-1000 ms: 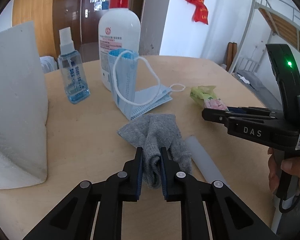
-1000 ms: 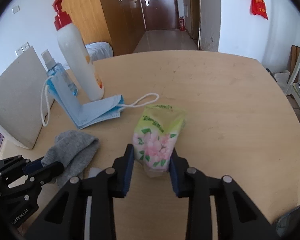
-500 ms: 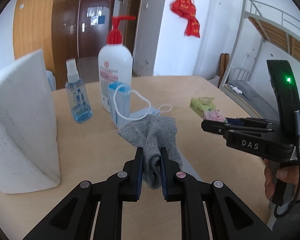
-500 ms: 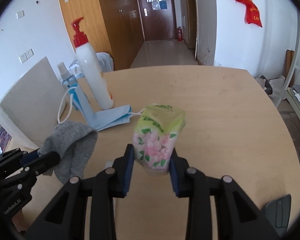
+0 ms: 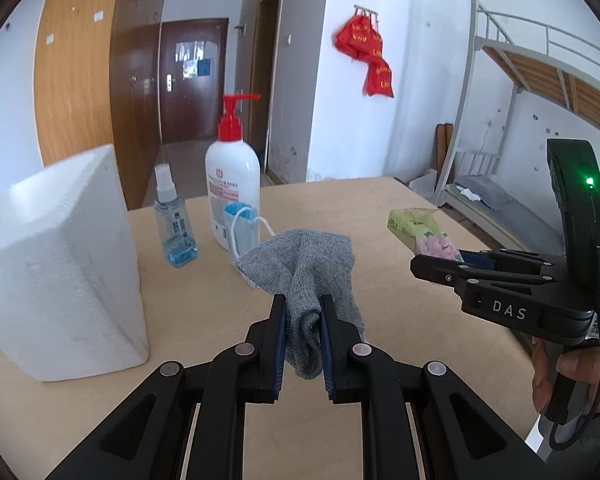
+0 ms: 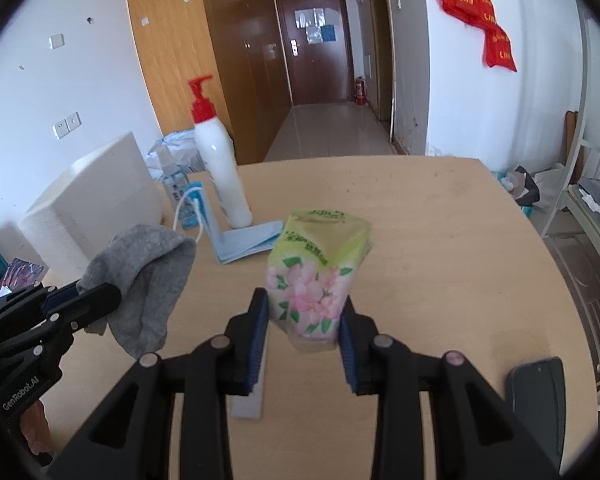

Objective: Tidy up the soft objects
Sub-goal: 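Lift and carry the sock and tissue pack with both tools over the foam box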

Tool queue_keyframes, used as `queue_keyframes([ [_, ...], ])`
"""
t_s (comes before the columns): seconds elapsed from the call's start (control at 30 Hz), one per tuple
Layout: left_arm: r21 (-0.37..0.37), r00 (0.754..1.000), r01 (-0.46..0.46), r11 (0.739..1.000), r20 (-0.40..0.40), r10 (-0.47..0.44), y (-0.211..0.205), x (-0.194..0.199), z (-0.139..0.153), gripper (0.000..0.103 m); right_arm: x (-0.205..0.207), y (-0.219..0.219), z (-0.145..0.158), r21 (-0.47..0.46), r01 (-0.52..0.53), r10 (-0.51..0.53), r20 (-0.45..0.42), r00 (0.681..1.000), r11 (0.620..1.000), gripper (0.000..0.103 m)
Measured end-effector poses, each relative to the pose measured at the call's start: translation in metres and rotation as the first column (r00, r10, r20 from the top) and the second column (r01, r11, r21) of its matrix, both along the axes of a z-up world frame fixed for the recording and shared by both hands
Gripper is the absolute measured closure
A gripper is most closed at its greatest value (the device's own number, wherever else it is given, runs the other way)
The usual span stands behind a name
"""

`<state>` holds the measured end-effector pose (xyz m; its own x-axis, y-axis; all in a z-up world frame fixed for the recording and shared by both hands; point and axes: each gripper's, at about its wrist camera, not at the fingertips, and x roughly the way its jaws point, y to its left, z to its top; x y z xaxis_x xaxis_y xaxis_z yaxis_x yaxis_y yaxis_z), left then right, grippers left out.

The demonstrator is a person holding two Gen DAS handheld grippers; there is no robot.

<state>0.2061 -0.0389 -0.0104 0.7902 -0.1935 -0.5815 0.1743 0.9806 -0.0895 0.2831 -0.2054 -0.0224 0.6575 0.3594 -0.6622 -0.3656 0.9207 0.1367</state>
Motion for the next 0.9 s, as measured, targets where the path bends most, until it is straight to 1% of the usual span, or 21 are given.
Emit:
queue_keyframes([
  [0.37, 0.002, 0.994, -0.014, 1.000, 0.105, 0.014, 0.001, -0.057, 0.033, 0.087, -0.053, 0.004, 0.032, 0.020, -0.014, 0.012, 0.108, 0.994, 1.000, 0.066],
  [0.5, 0.021, 0.985, -0.034, 0.999, 0.170, 0.030, 0.002, -0.083, 0.044, 0.087, -0.076, 0.007, 0.041, 0.027, -0.021, 0.017, 0.146, 0.989, 0.999, 0.066],
  [0.77, 0.008, 0.972, -0.044, 0.999, 0.230, 0.041, 0.005, -0.125, 0.058, 0.087, -0.114, 0.013, 0.054, 0.041, -0.034, 0.025, 0.217, 0.976, 0.999, 0.066],
  [0.9, 0.009, 0.959, -0.053, 0.999, 0.278, 0.049, 0.004, -0.152, 0.069, 0.087, -0.134, 0.012, 0.063, 0.053, -0.049, 0.033, 0.262, 0.964, 0.997, 0.066],
])
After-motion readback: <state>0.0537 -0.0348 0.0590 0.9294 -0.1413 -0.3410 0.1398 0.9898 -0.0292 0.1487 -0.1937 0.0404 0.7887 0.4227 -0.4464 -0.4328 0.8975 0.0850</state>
